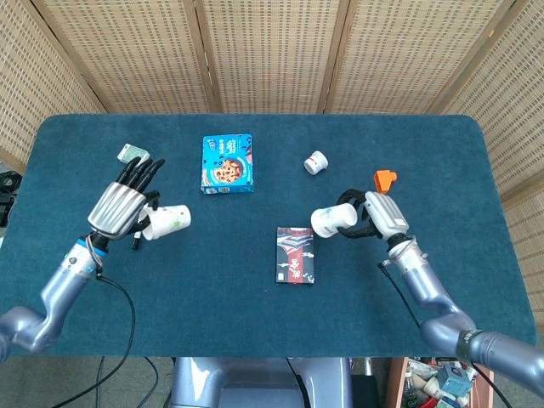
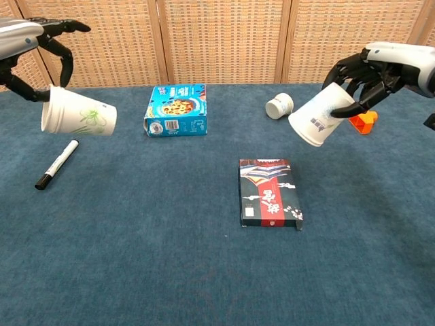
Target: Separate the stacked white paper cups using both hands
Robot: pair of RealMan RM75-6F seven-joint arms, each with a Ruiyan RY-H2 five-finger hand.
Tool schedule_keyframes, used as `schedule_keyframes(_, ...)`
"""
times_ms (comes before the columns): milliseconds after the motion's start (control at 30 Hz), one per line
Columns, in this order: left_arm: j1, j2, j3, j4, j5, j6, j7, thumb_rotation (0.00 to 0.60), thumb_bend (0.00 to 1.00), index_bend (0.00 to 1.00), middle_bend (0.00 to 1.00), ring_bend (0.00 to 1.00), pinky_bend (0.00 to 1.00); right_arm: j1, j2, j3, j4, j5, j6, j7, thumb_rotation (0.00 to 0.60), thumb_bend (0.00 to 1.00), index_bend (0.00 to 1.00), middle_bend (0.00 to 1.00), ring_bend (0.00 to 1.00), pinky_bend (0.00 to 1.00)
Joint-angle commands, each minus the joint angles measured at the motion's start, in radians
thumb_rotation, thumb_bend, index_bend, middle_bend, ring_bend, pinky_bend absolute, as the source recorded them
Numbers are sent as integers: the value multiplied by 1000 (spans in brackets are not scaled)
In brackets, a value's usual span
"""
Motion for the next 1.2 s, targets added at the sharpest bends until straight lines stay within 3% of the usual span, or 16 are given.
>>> schedule_keyframes(33, -9, 85, 26, -82, -70, -115, 30, 600, 595, 734, 0, 0, 0, -4, -21, -35, 43, -54, 43, -49, 600, 584, 547, 617, 492, 614)
schedule_keyframes(333, -47, 125, 33, -123, -266, -294, 195, 600, 596, 733, 0, 0, 0, -5, -54, -97, 145, -160, 112, -159, 600, 584, 547, 615, 492, 614)
schedule_keyframes(433, -57, 115, 32, -121, -312, -319, 221, 600, 595, 678, 0, 0, 0, -6, -57, -109, 165, -179, 124, -181, 600, 584, 547, 606, 492, 605)
schedule_keyframes(467, -60, 111, 32, -118, -323, -322, 230, 600, 595, 620, 0, 0, 0, -7, -57, -112, 170, -183, 126, -190, 600, 584, 547, 598, 492, 595)
schedule_keyframes(533, -64, 103, 31, -108, -351, -319, 260, 600, 596, 402, 0, 0, 0, -9, -57, -120, 181, -190, 133, -214, 600, 525, 488, 496, 458, 512)
schedule_keyframes(567, -66, 98, 29, -107, -374, -317, 276, 600, 595, 219, 0, 0, 0, -12, -52, -127, 181, -189, 131, -234, 600, 463, 436, 431, 418, 463)
schedule_keyframes(600, -68, 97, 27, -112, -395, -320, 285, 600, 589, 81, 0, 0, 0, -14, -46, -130, 174, -182, 122, -251, 600, 343, 331, 313, 325, 372)
schedule_keyframes(633, -70, 99, 25, -119, -413, -323, 290, 600, 575, 24, 0, 0, 0, -15, -39, -133, 163, -172, 112, -271, 600, 216, 222, 192, 208, 273)
schedule_keyframes(667, -71, 102, 23, -125, -425, -323, 294, 600, 544, 0, 0, 0, 0, -16, -30, -134, 150, -162, 105, -295, 600, 155, 163, 123, 136, 212)
schedule_keyframes(733, -71, 109, 20, -137, -435, -311, 301, 600, 498, 0, 0, 0, 0, -21, -14, -134, 118, -140, 104, -353, 600, 71, 67, 11, 13, 82)
schedule_keyframes(800, -66, 114, 16, -148, -431, -292, 296, 600, 491, 0, 0, 0, 0, -30, -4, -132, 90, -129, 119, -388, 600, 59, 56, 0, 0, 39)
schedule_keyframes(1067, -17, 183, -5, -227, -370, -195, 211, 600, 485, 0, 0, 0, 0, -85, 71, -144, -27, -152, 203, -402, 600, 56, 56, 0, 0, 30)
schedule_keyframes(1133, 38, 220, -5, -271, -341, -105, 175, 600, 452, 0, 0, 0, 0, -126, 110, -162, -51, -197, 274, -388, 600, 48, 55, 0, 0, 19)
schedule_keyframes(1200, 85, 238, 5, -297, -318, -32, 164, 600, 357, 0, 0, 0, 0, -156, 134, -180, -55, -236, 325, -376, 600, 31, 56, 0, 0, 7)
